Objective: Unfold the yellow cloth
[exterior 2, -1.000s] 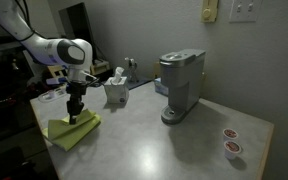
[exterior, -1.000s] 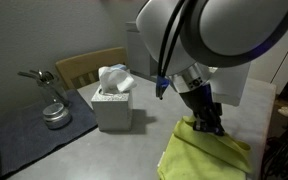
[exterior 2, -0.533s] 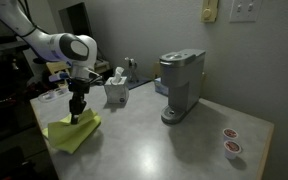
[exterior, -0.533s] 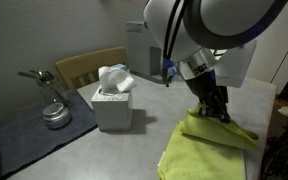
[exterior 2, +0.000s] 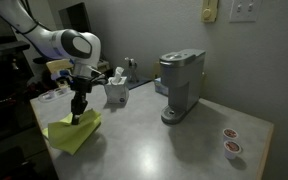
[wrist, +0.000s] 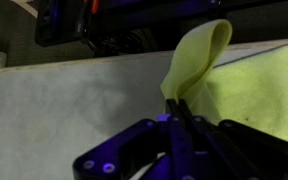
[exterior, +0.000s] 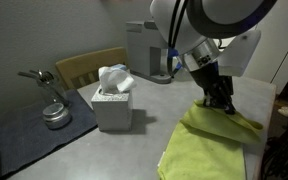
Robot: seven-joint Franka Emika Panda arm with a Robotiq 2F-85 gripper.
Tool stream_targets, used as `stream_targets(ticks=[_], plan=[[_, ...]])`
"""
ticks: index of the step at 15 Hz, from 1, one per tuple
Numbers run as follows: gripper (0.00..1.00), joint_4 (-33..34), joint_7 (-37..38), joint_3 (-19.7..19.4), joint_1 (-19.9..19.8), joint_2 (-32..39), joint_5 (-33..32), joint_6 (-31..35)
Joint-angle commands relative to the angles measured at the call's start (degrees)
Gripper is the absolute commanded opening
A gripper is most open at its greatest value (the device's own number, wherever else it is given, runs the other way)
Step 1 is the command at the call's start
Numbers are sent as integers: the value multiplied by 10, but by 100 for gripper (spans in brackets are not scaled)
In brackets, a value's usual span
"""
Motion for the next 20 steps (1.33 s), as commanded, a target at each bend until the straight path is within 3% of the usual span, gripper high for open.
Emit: stream_targets(ticks=[1,20], plan=[[1,-27,21,-1,-14,-22,-9,-2],[1,-58,56,-26,-42,-38,-11,-18]])
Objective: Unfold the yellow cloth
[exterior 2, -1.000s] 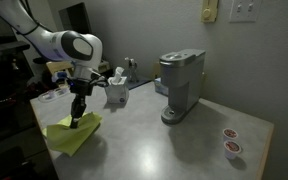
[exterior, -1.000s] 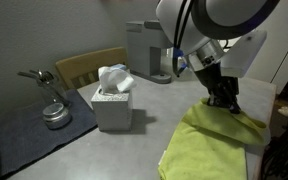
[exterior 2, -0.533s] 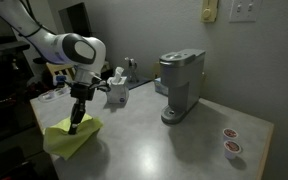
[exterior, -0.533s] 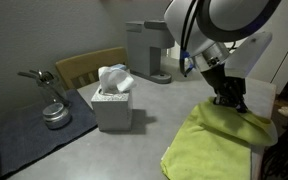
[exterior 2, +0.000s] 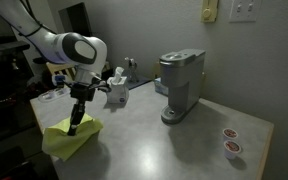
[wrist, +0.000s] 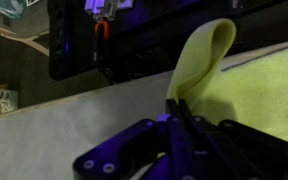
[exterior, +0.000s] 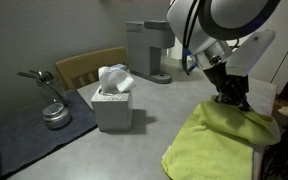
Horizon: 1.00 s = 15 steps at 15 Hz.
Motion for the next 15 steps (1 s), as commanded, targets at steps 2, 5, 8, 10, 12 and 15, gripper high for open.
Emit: stream_targets(ticks=[2,5,8,10,12,15], plan=[[1,-25,2,-4,-15,-31,-14,-11],[1,-27,-34,-3,-24,-32,-16,-4],[1,-25,-105,2,-33,-28,-22,11],[1,-22,-172,7,-37,-23,-27,24],[1,-18,-228,12,-38,-18,-28,43],[1,-15,-311,19,-41,-15,-27,74]])
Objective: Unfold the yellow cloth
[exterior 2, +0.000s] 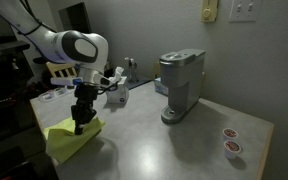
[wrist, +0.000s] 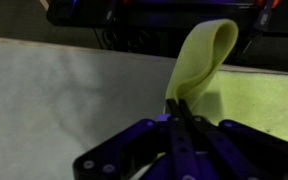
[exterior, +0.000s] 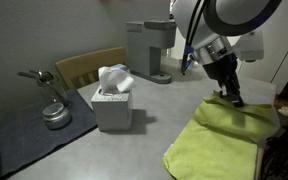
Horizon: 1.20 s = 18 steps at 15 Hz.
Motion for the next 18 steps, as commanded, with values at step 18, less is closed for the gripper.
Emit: stream_targets(ticks=[18], plan=[[1,-61,-212,14,-72,-27,43,53]])
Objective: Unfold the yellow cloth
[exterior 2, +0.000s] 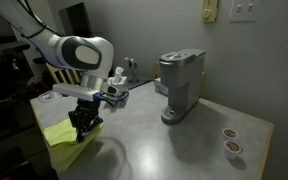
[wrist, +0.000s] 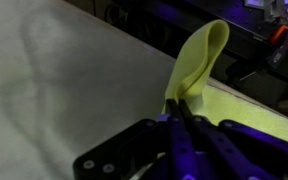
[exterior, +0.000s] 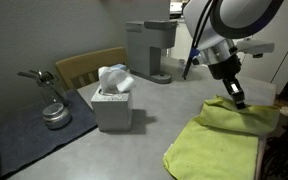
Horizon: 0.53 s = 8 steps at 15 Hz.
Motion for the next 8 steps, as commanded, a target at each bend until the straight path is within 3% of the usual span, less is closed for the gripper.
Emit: stream_targets(ticks=[1,8], plan=[[1,-35,51,2,-12,-27,29,8],[1,-39,134,-9,-10,-22,17,6]])
